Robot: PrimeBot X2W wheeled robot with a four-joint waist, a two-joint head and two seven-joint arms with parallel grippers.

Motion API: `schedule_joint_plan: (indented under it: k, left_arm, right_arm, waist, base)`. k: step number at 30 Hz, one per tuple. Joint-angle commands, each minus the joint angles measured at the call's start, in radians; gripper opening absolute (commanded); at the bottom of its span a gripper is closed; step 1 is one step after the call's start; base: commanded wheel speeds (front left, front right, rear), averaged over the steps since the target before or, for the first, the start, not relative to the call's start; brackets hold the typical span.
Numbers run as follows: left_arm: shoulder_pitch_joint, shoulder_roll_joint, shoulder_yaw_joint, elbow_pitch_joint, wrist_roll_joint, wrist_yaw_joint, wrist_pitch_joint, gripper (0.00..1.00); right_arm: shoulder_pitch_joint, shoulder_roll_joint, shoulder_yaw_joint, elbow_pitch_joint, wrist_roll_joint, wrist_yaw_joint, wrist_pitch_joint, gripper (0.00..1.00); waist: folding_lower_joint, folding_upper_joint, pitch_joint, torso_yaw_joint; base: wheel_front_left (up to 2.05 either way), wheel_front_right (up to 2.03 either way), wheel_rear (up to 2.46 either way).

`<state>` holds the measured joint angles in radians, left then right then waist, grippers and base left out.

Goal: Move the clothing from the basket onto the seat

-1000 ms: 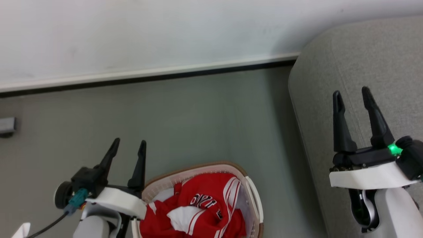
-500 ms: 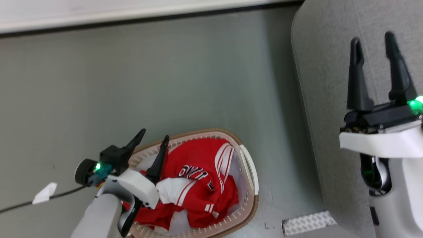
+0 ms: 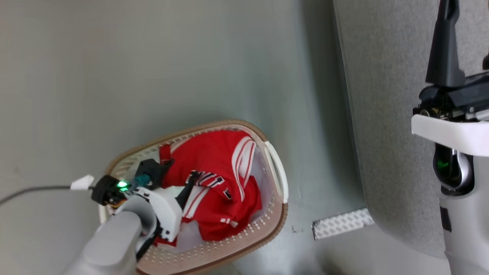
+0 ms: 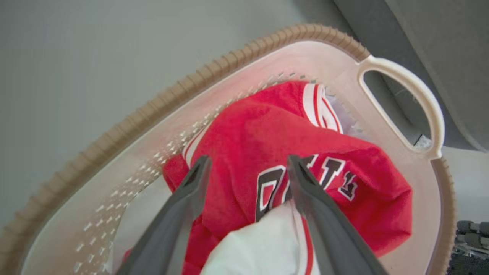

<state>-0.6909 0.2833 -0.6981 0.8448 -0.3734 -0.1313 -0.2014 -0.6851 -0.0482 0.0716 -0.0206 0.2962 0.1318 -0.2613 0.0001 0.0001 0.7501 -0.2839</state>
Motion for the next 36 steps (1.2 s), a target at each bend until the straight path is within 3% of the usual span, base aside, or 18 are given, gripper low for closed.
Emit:
schedule_joint_plan:
  k: [1, 10, 22, 29, 30, 31, 32, 36]
  left_arm:
    - [-0.020, 0.015, -0.026, 0.019, -0.008, 0.001, 0.013, 1.00]
    - [-0.125, 0.055, -0.200, 0.151, 0.021, 0.001, 0.061, 1.00]
    - [-0.214, 0.053, -0.401, 0.270, -0.065, 0.000, 0.199, 1.00]
    - [-0.224, 0.078, -0.462, 0.249, -0.200, 0.000, 0.273, 1.00]
    - [-0.226, 0.083, -0.472, 0.242, -0.215, 0.000, 0.275, 0.87]
    - [-0.229, 0.089, -0.485, 0.234, -0.228, 0.000, 0.270, 0.48]
    - [-0.233, 0.095, -0.496, 0.226, -0.240, 0.000, 0.261, 0.00]
    - [-0.234, 0.098, -0.513, 0.206, -0.300, 0.000, 0.216, 0.00]
  right_arm:
    - [-0.018, -0.001, 0.003, -0.011, 0.006, -0.002, -0.002, 1.00]
    - [-0.044, -0.001, 0.004, -0.043, 0.036, -0.002, -0.002, 1.00]
    - [-0.052, -0.001, 0.024, -0.044, 0.077, -0.002, -0.002, 1.00]
    - [-0.049, -0.001, 0.031, -0.037, 0.081, -0.002, -0.002, 1.00]
    - [-0.048, -0.001, 0.030, -0.034, 0.081, -0.002, -0.002, 1.00]
    - [-0.046, -0.001, 0.031, -0.031, 0.080, -0.002, -0.002, 1.00]
    - [-0.043, -0.001, 0.032, -0.028, 0.078, -0.002, -0.002, 1.00]
    - [-0.041, -0.001, 0.033, -0.014, 0.067, -0.002, -0.002, 1.00]
  waist:
    - [-0.0001, -0.0001, 0.037, -0.027]
    - [-0.0001, -0.0001, 0.119, -0.068]
    - [-0.0001, -0.0001, 0.188, -0.116]
    - [-0.0001, -0.0001, 0.193, -0.122]
    - [-0.0001, -0.0001, 0.191, -0.120]
    - [-0.0001, -0.0001, 0.187, -0.119]
    - [-0.0001, -0.0001, 0.183, -0.117]
    - [-0.0001, -0.0001, 0.149, -0.103]
  base:
    - [0.00, 0.00, 0.00]
    - [0.00, 0.00, 0.00]
    - [0.00, 0.00, 0.00]
    - [0.00, 0.00, 0.00]
    - [0.00, 0.00, 0.00]
    - [0.00, 0.00, 0.00]
    - [0.00, 0.00, 0.00]
    - [0.00, 0.00, 0.00]
